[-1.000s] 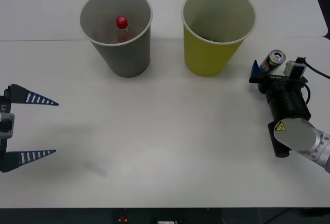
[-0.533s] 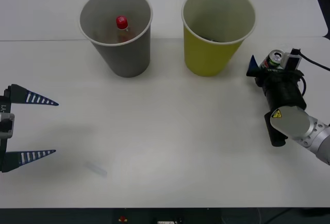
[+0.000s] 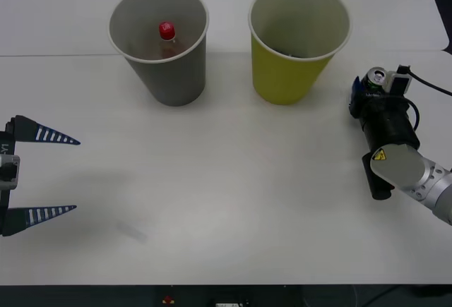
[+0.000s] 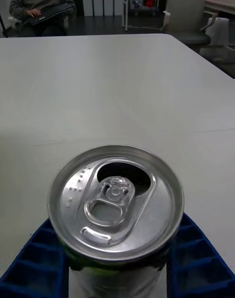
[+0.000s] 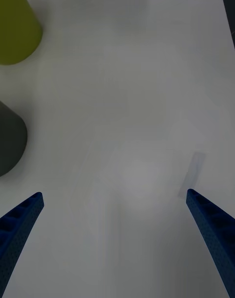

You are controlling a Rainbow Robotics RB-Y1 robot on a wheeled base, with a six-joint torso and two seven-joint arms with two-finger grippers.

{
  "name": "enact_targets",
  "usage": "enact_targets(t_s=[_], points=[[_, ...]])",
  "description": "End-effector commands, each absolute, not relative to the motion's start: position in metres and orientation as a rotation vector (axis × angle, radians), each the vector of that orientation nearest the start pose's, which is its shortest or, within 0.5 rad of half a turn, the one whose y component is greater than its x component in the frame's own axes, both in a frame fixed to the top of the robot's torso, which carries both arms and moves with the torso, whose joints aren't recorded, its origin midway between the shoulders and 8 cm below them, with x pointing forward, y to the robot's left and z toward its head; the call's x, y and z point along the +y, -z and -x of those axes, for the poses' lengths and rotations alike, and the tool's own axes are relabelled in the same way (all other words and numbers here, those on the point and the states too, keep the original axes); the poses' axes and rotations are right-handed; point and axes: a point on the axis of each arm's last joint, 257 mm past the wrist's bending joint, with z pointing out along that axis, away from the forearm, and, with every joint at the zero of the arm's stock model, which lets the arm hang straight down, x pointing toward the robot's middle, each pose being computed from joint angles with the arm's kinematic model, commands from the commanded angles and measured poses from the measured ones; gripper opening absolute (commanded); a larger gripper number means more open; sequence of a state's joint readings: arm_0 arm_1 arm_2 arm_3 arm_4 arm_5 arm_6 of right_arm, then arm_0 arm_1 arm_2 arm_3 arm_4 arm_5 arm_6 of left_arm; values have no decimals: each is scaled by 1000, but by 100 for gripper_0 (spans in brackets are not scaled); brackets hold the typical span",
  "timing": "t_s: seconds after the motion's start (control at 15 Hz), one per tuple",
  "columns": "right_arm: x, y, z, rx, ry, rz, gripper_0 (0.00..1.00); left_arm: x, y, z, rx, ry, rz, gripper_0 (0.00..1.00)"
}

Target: Put the can into the green bin and the plastic bottle into the gray bin

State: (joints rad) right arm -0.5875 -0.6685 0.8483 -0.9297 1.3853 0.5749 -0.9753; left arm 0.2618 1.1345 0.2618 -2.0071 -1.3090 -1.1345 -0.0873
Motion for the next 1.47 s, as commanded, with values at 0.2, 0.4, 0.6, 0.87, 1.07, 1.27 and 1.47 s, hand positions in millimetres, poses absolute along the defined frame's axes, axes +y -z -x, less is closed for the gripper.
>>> enact_targets(t_s=[0.2,0.4,0.6,0.87,1.07,1.27,1.47], points=[[-340,225,-643,1571,38,-90,0,286,167,-341,1444,118,-1762,100],[-340,217,-641,1554,40,-66,0,286,167,-341,1444,118,-1762,100],[-343,207,-638,1554,40,9,0,286,167,-341,1444,118,-1762,100],[-348,196,-630,1585,76,182,0,286,167,-341,1444,118,-1762,100],[-356,186,-618,1625,102,297,0,286,167,-341,1444,118,-1762,100],[-358,169,-596,1684,62,368,0,286,167,-341,1444,118,-1762,100],[-362,149,-566,1750,31,447,0,286,167,-341,1444,118,-1762,100]])
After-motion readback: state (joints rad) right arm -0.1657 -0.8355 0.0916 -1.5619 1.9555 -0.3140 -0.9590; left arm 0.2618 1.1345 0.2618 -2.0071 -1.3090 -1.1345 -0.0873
